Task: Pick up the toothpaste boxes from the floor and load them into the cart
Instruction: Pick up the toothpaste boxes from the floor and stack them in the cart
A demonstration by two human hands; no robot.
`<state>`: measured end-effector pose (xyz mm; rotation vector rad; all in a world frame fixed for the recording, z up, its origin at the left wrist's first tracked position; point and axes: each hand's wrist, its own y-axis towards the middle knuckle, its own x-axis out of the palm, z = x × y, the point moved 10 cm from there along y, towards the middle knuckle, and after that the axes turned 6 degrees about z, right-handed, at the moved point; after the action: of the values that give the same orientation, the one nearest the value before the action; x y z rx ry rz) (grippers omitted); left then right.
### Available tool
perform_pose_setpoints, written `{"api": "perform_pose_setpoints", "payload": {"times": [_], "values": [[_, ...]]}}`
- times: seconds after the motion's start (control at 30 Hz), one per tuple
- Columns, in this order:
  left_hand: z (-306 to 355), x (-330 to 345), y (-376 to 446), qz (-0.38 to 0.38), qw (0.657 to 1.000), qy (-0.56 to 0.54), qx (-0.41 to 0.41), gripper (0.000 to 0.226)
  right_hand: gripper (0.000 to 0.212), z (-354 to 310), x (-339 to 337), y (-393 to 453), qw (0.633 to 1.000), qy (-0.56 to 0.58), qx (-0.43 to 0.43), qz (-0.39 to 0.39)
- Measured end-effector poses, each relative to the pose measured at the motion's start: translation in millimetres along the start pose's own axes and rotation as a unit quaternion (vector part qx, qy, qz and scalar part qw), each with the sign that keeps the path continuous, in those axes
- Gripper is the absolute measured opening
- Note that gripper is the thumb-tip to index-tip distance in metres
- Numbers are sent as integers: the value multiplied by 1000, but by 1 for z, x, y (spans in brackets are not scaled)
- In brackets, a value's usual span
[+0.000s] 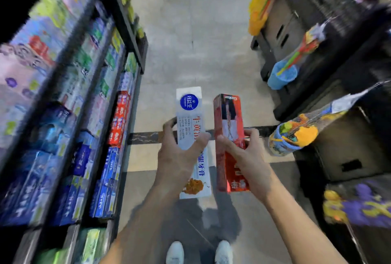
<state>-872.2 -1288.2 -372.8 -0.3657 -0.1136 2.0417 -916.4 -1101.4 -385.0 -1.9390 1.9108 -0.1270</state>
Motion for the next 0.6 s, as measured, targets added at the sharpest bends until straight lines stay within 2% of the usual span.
{"api": "perform_pose_setpoints", "payload": {"times": [0.13,0.23,0.3,0.43,0.6], "values": [[107,10,-56,-28,999,-10,33,57,43,-81,-53,-58,999,34,-20,-12],[153,28,-94,-44,998,-2,52,57,61,-106,-102,-95,999,38,-15,7],[172,47,-118,-66,995,7,68,57,62,-114,-141,-113,997,60,-18,41],[191,100,-158,-114,990,16,77,57,49,-121,-213,-144,990,84,-28,106],[209,179,-193,-185,977,20,102,56,52,-114,-300,-173,976,68,-31,202]]}}
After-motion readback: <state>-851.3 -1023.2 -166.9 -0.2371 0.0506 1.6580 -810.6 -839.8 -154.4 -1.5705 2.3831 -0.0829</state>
